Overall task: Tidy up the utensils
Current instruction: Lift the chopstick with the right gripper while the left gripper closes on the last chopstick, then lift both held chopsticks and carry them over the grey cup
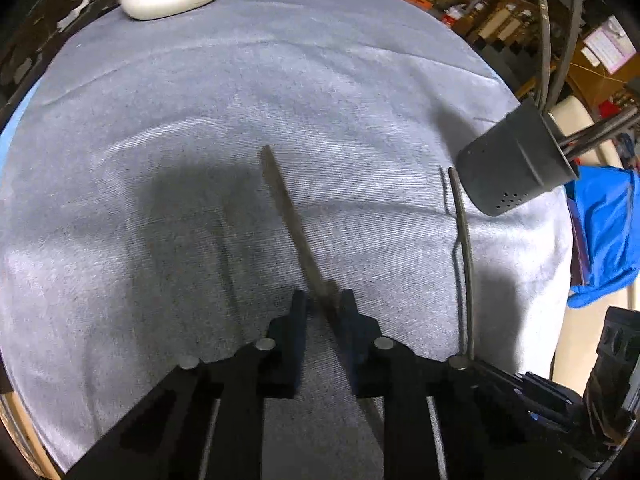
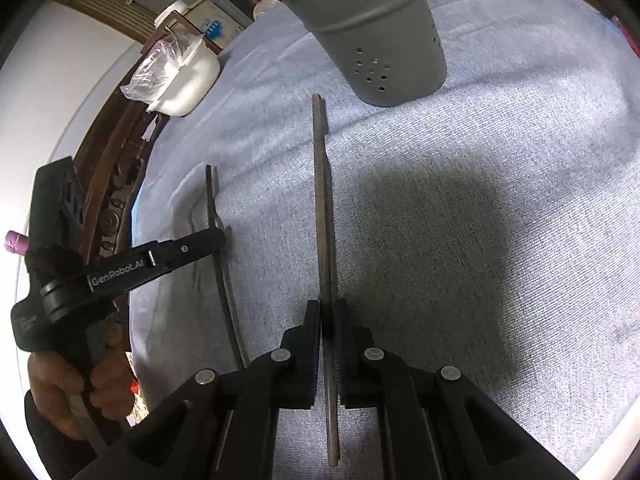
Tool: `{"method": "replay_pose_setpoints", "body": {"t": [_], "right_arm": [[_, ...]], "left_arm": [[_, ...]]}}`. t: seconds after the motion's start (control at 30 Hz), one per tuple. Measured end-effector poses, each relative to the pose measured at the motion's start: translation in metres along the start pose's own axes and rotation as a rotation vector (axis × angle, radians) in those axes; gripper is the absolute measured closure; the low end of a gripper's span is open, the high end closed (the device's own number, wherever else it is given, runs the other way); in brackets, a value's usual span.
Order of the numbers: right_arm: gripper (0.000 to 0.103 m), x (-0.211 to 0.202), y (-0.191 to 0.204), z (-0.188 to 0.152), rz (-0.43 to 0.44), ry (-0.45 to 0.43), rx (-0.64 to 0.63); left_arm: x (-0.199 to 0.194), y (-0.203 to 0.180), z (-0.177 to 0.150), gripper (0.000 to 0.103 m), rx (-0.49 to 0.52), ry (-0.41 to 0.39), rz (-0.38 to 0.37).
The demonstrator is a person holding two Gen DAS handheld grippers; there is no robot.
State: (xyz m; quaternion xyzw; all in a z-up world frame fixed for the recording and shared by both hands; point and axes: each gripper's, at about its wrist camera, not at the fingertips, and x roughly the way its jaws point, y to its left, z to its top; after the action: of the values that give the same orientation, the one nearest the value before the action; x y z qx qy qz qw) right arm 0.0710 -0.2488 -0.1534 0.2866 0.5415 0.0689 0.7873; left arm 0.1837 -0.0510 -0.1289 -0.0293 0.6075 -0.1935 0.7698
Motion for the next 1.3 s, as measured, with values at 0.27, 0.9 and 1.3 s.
{"method": "replay_pose_setpoints", "body": {"t": [0.27, 0.9, 1.3], "right_arm": [[0.093, 0.001, 0.000, 0.007, 0.022, 0.061, -0.014], [0.092, 0.021, 0.043, 0.075, -0.254, 0.003, -0.159], [0.093, 0.034, 0.039, 0.083, -0.255, -0.011, -0.142]], "left_arm": [[0.002, 0.003, 0.013, 0.090, 0.137, 0.084, -0.028], [-0.008, 0.023, 0.035, 0.074, 0.128, 0.148, -0.042], [0.007, 0.006, 0.033, 0.086, 0.153, 0.129, 0.013]]}}
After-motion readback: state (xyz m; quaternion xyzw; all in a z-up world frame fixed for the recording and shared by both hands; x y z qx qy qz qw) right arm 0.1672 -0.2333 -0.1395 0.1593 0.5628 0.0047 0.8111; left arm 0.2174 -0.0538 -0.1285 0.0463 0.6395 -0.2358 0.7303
